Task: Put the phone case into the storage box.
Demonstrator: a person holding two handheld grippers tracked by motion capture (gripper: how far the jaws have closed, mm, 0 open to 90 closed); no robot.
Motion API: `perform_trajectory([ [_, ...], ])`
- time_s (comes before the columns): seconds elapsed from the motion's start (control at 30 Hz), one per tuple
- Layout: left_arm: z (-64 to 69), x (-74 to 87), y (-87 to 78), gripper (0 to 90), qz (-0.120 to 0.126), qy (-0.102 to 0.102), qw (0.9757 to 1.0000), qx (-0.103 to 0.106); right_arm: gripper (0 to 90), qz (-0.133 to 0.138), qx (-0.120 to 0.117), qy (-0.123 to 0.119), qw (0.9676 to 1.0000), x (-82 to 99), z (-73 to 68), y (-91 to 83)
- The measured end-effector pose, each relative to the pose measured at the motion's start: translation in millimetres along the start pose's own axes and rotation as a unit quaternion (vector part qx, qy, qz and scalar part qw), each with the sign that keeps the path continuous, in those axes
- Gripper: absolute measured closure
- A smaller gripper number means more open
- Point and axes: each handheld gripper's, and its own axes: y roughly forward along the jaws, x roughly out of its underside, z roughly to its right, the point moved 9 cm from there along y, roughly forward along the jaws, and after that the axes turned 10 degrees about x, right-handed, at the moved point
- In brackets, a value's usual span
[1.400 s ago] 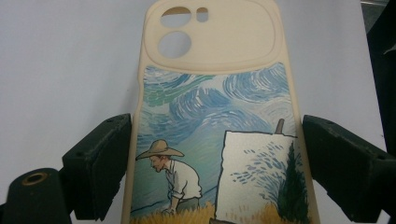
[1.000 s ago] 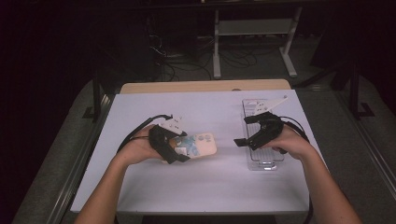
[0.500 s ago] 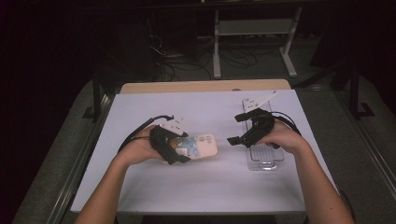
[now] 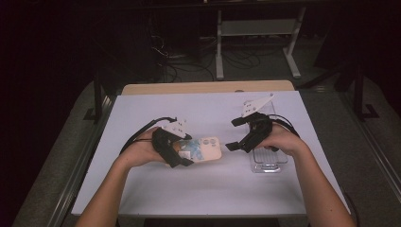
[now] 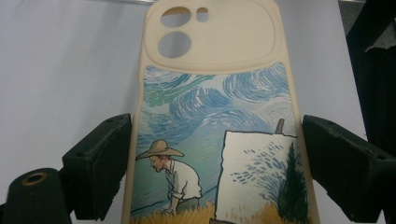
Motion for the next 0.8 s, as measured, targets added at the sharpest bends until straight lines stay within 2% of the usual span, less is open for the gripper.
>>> perform_trajectory([
  [0.2,3.5,-2.2,4.6,11.2,-0.004,0.008,0.9999,0.007,0.0,-0.004,-0.007,-0.026,0.9996,1.0,-4.4,2.8],
  [0.23,4.4,-2.6,5.1,11.2,-0.004,0.008,0.9999,0.009,0.0,-0.006,-0.009,-0.022,0.9997,0.9,-6.5,3.1],
  [0.37,7.1,-4.9,7.5,11.2,-0.005,0.012,0.9998,0.014,0.0,-0.009,-0.014,-0.035,0.9992,1.1,-10.1,5.5],
  [0.5,8.5,-6.0,8.6,11.2,-0.007,0.016,0.9997,0.016,0.0,-0.013,-0.022,-0.028,0.9993,0.4,-16.7,7.4],
  [0.53,8.6,-6.2,8.8,11.2,-0.007,0.017,0.9997,0.015,0.0,-0.012,-0.021,-0.038,0.999,0.5,-16.1,8.5],
  [0.57,9.1,-6.7,9.2,11.3,-0.007,0.017,0.9997,0.016,0.0,-0.012,-0.024,-0.035,0.999,0.1,-18.1,8.9],
  [0.6,9.6,-7.0,9.5,11.2,-0.006,0.017,0.9997,0.018,0.0,-0.013,-0.022,-0.042,0.9988,0.3,-17.5,9.7],
  [0.8,11.7,-9.9,10.8,11.3,-0.006,0.024,0.9995,0.021,0.0,-0.018,-0.029,-0.045,0.9984,-0.2,-23.7,11.6],
])
